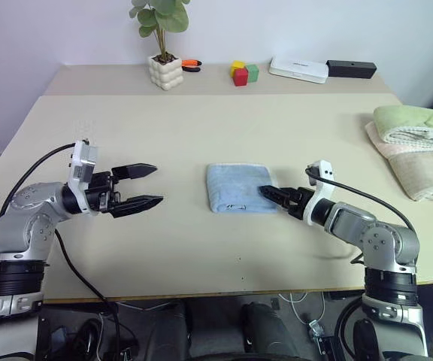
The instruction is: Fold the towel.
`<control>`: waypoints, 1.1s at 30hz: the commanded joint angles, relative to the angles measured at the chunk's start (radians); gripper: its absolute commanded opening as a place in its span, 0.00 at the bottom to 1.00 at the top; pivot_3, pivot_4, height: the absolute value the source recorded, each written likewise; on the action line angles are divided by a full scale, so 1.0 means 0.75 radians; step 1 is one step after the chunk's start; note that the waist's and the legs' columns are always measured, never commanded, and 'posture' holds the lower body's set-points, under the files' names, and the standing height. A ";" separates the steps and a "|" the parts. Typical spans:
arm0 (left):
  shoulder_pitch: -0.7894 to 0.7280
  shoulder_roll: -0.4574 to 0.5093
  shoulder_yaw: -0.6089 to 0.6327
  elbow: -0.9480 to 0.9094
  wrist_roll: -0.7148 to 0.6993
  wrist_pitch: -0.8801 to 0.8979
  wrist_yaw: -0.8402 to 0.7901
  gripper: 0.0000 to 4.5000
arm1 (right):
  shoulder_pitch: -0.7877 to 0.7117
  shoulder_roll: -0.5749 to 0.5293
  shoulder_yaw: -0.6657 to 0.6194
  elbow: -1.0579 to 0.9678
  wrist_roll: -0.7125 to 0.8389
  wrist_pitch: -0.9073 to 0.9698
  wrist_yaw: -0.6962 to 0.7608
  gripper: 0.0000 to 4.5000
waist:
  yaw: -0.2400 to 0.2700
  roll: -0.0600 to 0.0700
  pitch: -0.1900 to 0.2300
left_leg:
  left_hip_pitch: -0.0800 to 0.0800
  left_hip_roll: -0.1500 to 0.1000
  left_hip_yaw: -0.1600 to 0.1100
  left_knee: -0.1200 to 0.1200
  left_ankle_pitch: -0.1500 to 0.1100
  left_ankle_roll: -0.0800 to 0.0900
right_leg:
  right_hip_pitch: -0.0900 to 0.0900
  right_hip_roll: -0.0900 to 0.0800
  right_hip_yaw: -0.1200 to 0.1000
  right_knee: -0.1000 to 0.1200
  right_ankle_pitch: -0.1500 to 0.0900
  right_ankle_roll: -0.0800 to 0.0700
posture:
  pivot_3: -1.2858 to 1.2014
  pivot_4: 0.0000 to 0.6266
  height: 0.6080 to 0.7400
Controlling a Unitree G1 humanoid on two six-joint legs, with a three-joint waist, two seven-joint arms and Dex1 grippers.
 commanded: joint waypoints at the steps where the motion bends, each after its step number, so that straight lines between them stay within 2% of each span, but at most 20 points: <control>1: 0.004 0.011 0.038 -0.046 -0.007 -0.029 0.022 0.99 | -0.023 0.030 0.010 0.029 0.016 0.017 0.003 1.00 | 0.000 0.000 0.000 | 0.000 0.000 0.000 0.000 0.000 0.000 | 0.000 0.000 0.000 0.000 0.000 0.000 | 0.52 0.24 0.96; 4: 0.025 -0.003 0.037 -0.070 0.001 -0.046 0.048 1.00 | -0.026 0.055 0.042 0.034 0.029 0.045 0.021 0.84 | -0.004 0.000 0.000 | 0.000 0.000 0.000 0.000 0.000 0.000 | 0.000 0.000 0.000 0.000 0.001 0.001 | 0.52 0.24 0.96; 6: 0.029 -0.009 0.033 -0.084 0.001 -0.047 0.066 1.00 | -0.021 0.036 0.093 0.039 -0.014 0.021 0.044 0.62 | -0.005 0.000 0.000 | 0.000 0.000 0.000 -0.001 0.000 0.000 | -0.001 0.000 0.000 0.000 0.002 0.003 | 0.52 0.24 0.96; 11: 0.023 -0.023 0.029 -0.085 0.013 -0.066 0.098 1.00 | -0.043 0.047 0.092 0.064 -0.022 -0.008 0.055 0.04 | -0.003 0.000 0.000 | 0.000 0.001 0.000 -0.001 0.000 0.000 | -0.001 0.001 0.000 0.000 0.002 0.004 | 0.52 0.24 0.96; 12: 0.021 -0.027 0.025 -0.083 0.016 -0.071 0.101 1.00 | -0.047 0.045 0.082 0.071 -0.023 -0.012 0.052 0.01 | -0.003 0.000 0.000 | 0.000 0.001 0.000 -0.001 0.000 0.000 | -0.001 0.001 0.000 0.001 0.002 0.004 | 0.52 0.24 0.96; 15: 0.012 -0.045 0.007 -0.066 0.033 -0.092 0.111 1.00 | -0.053 0.020 0.044 0.095 -0.042 -0.046 0.050 0.01 | -0.001 0.000 0.000 | 0.000 0.000 0.000 -0.001 0.000 0.000 | -0.001 0.001 0.000 0.000 0.002 0.003 | 0.52 0.24 0.96; 19: -0.018 -0.082 -0.006 -0.040 0.030 -0.095 0.118 1.00 | -0.064 0.035 -0.124 0.091 0.026 -0.083 -0.010 0.01 | 0.007 0.000 0.000 | 0.000 0.000 0.000 0.000 0.000 0.000 | -0.001 0.000 0.000 0.000 0.002 0.003 | 0.52 0.24 0.96; 23: -0.068 -0.154 -0.061 0.058 0.097 -0.184 0.126 1.00 | -0.026 0.080 -0.394 0.025 0.098 -0.134 -0.225 0.01 | 0.013 0.000 0.000 | -0.001 -0.001 0.000 0.001 0.000 0.000 | 0.000 0.000 0.000 0.000 0.002 0.004 | 0.52 0.24 0.96; 29: -0.193 -0.288 -0.124 0.249 0.128 -0.269 0.077 1.00 | 0.162 0.142 -0.672 -0.366 0.346 -0.058 -0.552 0.01 | 0.005 0.000 0.000 | -0.003 0.000 -0.001 -0.001 0.000 0.000 | -0.003 0.001 0.000 0.001 0.002 0.005 | 0.52 0.24 0.96; 33: -0.312 -0.368 -0.154 0.443 0.163 -0.361 0.004 1.00 | 0.305 0.384 -0.759 -0.654 0.533 -0.206 -0.936 0.01 | 0.003 0.000 0.000 | -0.003 0.000 -0.002 0.000 0.000 0.000 | -0.003 0.002 0.000 0.002 0.002 0.005 | 0.52 0.24 0.96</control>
